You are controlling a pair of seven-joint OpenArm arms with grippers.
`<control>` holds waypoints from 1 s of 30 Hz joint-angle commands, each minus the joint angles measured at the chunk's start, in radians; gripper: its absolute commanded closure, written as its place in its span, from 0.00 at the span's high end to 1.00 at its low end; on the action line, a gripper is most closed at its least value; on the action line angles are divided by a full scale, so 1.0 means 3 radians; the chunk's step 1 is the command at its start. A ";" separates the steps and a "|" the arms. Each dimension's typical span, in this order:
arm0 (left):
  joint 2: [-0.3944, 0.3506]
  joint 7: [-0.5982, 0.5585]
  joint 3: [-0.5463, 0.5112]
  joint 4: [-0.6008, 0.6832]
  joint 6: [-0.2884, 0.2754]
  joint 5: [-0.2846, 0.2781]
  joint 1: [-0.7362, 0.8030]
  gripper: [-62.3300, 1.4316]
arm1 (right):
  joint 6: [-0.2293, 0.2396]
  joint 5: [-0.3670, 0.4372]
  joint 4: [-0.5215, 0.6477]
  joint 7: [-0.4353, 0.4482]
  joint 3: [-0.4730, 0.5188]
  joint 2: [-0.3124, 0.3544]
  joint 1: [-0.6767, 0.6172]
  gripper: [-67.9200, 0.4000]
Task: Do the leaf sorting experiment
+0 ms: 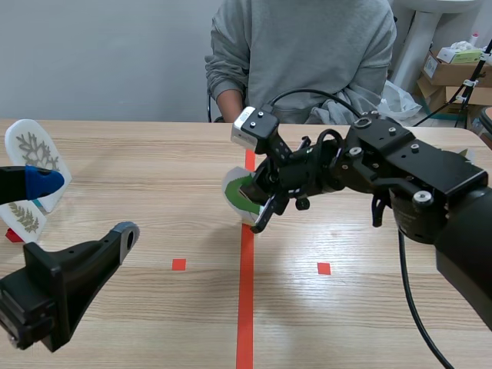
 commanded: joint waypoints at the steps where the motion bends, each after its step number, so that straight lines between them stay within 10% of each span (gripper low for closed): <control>1: 0.0000 -0.0043 -0.0017 0.0038 -0.0008 -0.0023 0.0018 1.00 | -0.0142 0.0161 0.0128 -0.0048 0.0111 0.0072 0.0042 0.03; 9: 0.0000 -0.0015 -0.0017 0.0038 -0.0008 -0.0024 0.0018 1.00 | -0.0551 0.0776 0.0757 -0.0446 0.0544 0.0557 -0.0264 0.03; 16: 0.0000 0.0032 -0.0017 0.0038 -0.0009 -0.0024 0.0018 1.00 | -0.0577 0.1078 0.1033 -0.0636 0.1027 0.0786 -0.0697 0.03; 30: 0.0000 0.0043 -0.0015 0.0038 -0.0009 -0.0024 0.0018 1.00 | -0.0587 0.0932 0.1031 -0.0673 0.2176 0.0786 -0.1237 0.03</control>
